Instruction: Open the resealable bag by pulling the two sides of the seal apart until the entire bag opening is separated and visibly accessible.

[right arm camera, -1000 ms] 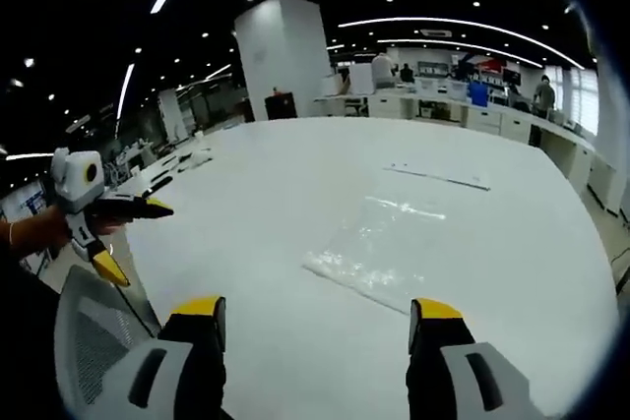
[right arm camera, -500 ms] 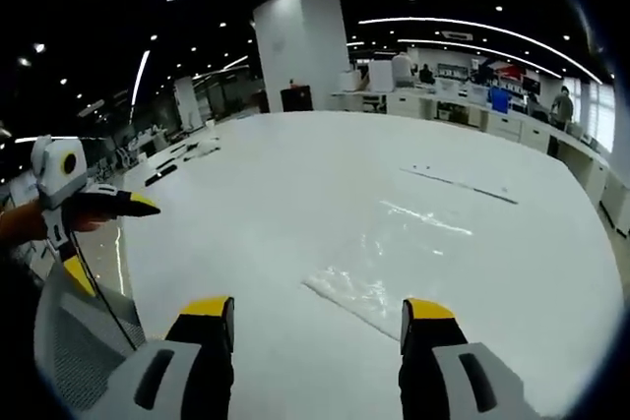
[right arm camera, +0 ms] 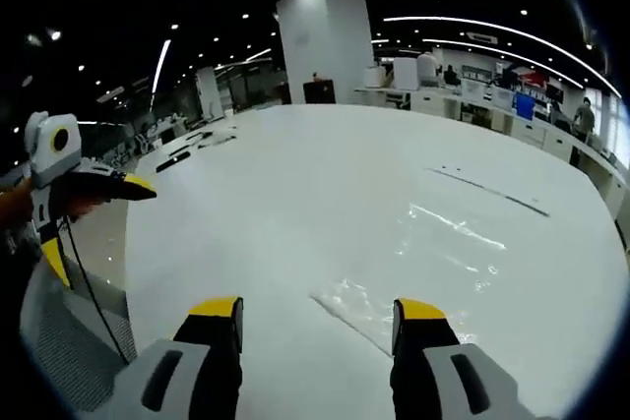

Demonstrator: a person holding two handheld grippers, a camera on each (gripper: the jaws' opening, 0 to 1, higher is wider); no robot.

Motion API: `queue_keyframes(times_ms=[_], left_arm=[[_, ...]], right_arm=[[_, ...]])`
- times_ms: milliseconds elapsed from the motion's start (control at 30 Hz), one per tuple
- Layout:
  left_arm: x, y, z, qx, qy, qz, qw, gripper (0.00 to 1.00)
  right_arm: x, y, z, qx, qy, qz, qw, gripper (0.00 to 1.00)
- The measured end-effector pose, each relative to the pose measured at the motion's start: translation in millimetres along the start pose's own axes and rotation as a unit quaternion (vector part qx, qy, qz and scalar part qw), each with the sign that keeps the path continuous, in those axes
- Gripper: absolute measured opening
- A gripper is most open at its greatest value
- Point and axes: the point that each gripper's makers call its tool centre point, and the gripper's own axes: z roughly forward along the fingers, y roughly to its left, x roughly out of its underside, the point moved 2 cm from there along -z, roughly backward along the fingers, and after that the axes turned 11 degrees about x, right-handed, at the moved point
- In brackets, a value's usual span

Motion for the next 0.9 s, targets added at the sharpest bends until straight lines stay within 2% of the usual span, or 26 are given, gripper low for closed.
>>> queue_keyframes(times_ms=[133,200,333,433,533,667,767,900], left_arm=[[0.3,-3.8,2.6,0.006,0.007,0.006,0.9999,0.93],[0.4,-4.2,2.8,0.003,0.008,0.006,0.9999,0.93],[0.9,-3.9,3.1,-0.005,0.008,0.003,0.9999,0.94],[1.3,-9.4,6.0,0.001,0.010,0.002,0.9999,0.94],[2.1,-14.7,9.2,0.009,0.014,0.004,0.9999,0.94],[1.6,-17.5,11.5,0.014,0.014,0.002,0.9998,0.94],[-1.5,-9.9,9.0,0.007,0.016,0.009,0.9998,0.94],[-5.8,-0.8,5.4,0.000,0.009,0.006,0.9999,0.94]], right_arm=[[4.2,5.4,10.8,-0.012,0.013,0.012,0.9998,0.60],[7.5,8.6,17.1,-0.013,0.019,-0.006,0.9997,0.58],[11.9,12.6,27.9,-0.018,0.028,-0.032,0.9989,0.51],[10.9,7.8,35.1,-0.011,0.027,-0.023,0.9993,0.46],[9.3,5.8,40.7,-0.010,0.028,-0.027,0.9992,0.36],[9.3,2.2,47.4,-0.010,0.033,-0.022,0.9992,0.35],[12.6,2.6,50.9,-0.020,0.042,-0.013,0.9988,0.35],[20.0,3.6,54.6,-0.025,0.055,-0.033,0.9976,0.31]])
